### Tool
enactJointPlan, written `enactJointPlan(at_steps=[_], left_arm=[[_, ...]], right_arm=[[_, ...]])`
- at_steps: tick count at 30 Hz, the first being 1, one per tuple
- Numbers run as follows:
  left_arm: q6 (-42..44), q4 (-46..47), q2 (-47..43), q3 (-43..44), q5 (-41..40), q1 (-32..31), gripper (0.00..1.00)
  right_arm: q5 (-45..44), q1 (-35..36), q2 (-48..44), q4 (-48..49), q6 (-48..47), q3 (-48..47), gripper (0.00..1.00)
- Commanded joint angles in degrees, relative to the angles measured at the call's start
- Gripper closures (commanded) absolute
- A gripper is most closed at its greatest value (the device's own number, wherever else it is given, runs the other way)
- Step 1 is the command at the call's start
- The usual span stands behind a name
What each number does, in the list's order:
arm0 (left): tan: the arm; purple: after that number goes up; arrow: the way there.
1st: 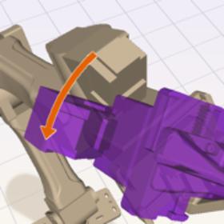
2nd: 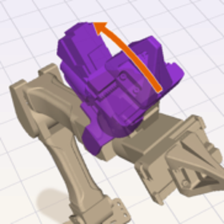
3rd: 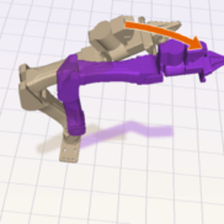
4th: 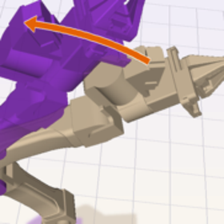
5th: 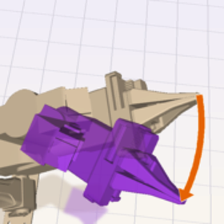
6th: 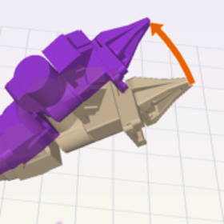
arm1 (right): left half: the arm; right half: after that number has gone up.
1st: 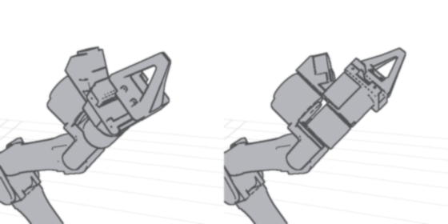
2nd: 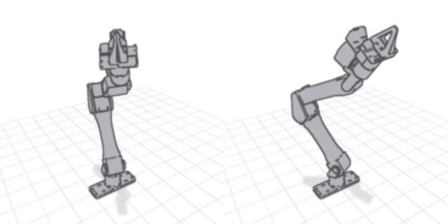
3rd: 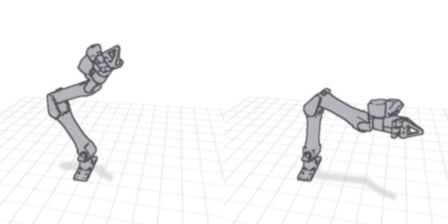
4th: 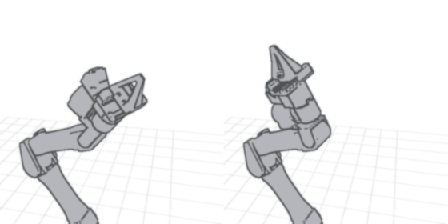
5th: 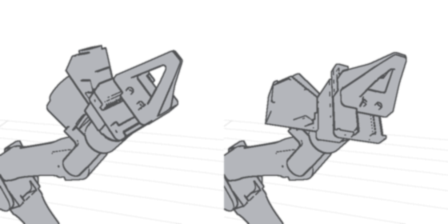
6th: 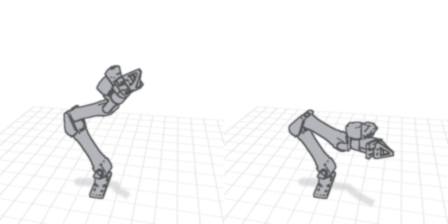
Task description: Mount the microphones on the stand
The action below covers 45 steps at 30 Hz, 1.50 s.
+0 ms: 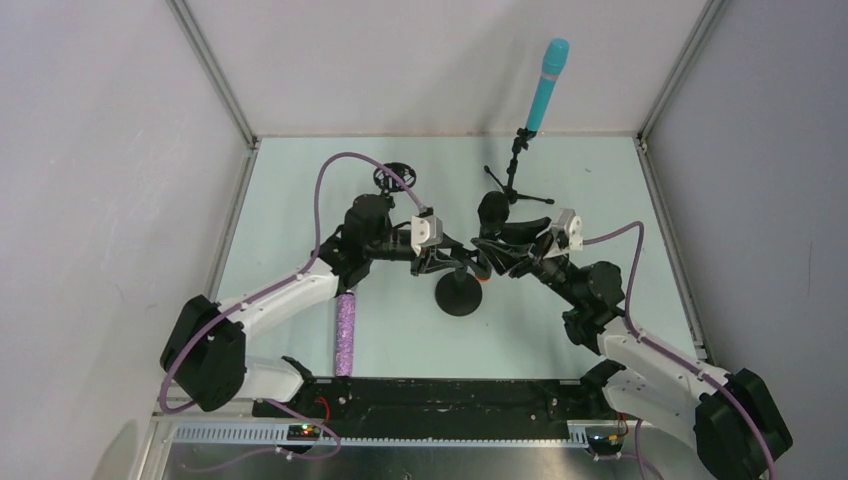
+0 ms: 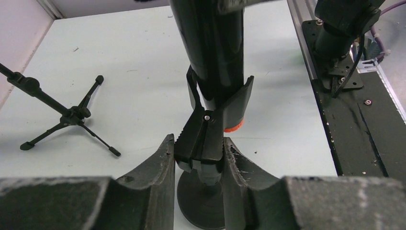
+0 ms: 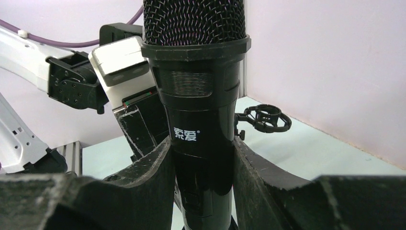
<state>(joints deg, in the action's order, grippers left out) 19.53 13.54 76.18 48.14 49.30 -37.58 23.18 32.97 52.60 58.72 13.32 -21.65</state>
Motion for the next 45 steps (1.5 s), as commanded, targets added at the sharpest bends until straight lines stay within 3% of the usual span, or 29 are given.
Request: enactJointPlan(at_steps=[1, 13, 26, 45], left_arm=[[0.09, 0.08, 0.57, 2.21, 1.65, -0.05, 1.0], [0.42, 0.08, 0.52, 2.35, 2.18, 0.0, 1.0], [0.29, 0.0, 0.55, 2.52, 2.17, -0.04, 1.0], [-0.2, 0.04, 1.17, 3.22, 2.38, -0.03, 1.0]], right_arm=[[-2.83, 1.54, 1.29, 4.95, -3.23, -2.78, 1.0], [-8.33, 3.57, 6.18, 13.82, -4.14, 0.42, 1.0], [-14.59, 6.56, 5.92, 18.32, -5.81, 5.81, 1.0], [-19.35, 10.25, 11.75, 22.97, -7.35, 5.78, 1.0]])
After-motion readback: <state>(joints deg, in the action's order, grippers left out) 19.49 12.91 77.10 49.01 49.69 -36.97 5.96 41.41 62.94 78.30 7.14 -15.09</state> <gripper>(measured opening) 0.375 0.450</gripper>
